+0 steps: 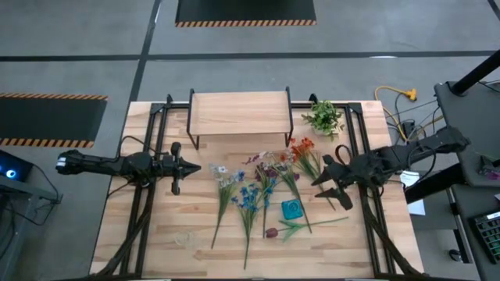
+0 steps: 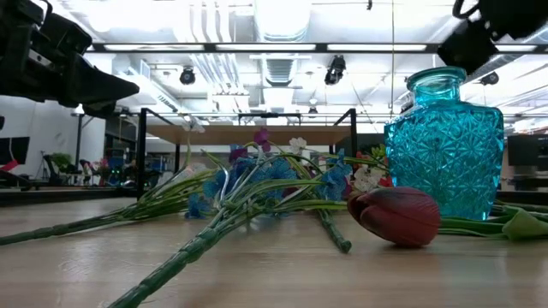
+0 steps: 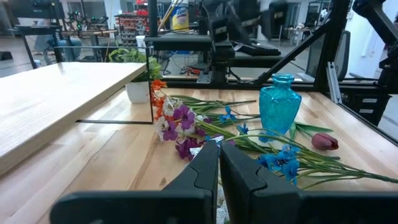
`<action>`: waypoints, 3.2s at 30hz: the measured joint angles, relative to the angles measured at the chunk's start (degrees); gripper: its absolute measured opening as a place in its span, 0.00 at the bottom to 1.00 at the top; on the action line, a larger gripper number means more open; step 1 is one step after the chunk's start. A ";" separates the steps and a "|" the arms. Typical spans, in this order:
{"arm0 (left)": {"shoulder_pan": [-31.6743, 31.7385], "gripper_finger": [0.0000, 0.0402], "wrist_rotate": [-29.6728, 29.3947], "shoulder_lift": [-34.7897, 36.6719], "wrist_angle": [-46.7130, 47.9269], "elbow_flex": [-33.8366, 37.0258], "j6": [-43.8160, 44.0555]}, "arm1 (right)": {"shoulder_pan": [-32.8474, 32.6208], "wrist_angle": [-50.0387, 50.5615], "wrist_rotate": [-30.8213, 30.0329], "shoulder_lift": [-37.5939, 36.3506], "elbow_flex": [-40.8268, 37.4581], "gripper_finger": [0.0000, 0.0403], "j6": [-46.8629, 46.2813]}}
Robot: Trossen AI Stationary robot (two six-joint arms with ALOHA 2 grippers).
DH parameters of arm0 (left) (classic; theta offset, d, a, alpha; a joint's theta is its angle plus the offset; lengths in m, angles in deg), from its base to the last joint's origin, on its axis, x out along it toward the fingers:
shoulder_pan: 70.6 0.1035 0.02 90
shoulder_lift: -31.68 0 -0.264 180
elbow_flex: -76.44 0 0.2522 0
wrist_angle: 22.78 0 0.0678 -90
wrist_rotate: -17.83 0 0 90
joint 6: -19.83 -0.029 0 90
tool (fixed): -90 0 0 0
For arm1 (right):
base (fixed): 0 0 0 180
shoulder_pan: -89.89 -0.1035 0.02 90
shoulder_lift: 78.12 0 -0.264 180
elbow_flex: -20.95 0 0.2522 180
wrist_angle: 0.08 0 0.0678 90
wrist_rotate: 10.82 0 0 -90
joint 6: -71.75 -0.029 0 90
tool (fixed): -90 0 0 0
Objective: Pick and place flowers into a vace then onto a shelf
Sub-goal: Put the orange flowers into the blue vase
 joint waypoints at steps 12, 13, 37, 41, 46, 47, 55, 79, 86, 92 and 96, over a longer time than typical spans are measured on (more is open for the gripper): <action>0.00 0.00 0.15 0.01 0.01 0.01 -0.01 | -1.87 15.08 -10.34 12.08 1.78 0.49 -30.60; 0.00 0.00 0.15 0.01 0.01 -0.01 0.01 | -1.87 15.15 -10.95 13.24 1.53 0.49 -32.97; 0.00 0.00 0.11 0.01 0.01 -0.01 -0.01 | -1.30 18.18 -15.90 38.22 1.01 0.45 -51.72; 0.00 0.00 0.11 0.01 0.03 -0.01 -0.01 | -1.24 17.99 -15.95 40.58 1.25 0.43 -51.64; -0.02 0.00 0.02 0.01 0.01 -0.01 -0.01 | -1.18 17.82 -15.06 41.65 1.32 0.38 -50.45; 0.00 0.00 0.02 0.01 0.03 -0.01 0.01 | -1.15 17.77 -14.85 41.44 1.32 0.36 -50.32; 0.00 0.00 0.04 -0.01 0.03 0.00 0.00 | -1.15 18.15 -13.52 39.18 1.02 0.10 -50.27; -0.02 0.00 0.13 -0.01 0.03 0.00 -0.01 | -1.44 27.14 -23.18 19.25 8.15 0.03 -42.33; -0.01 0.00 0.11 0.00 0.03 -0.01 0.00 | -2.74 26.85 -22.62 15.17 12.84 0.03 -34.33; -0.01 0.00 0.11 -0.01 0.05 0.01 0.01 | -4.50 20.13 -29.19 13.36 14.46 0.03 -27.18; 0.00 0.00 0.09 -0.01 0.03 0.01 0.01 | -6.35 10.01 -34.76 13.92 13.40 0.03 -19.73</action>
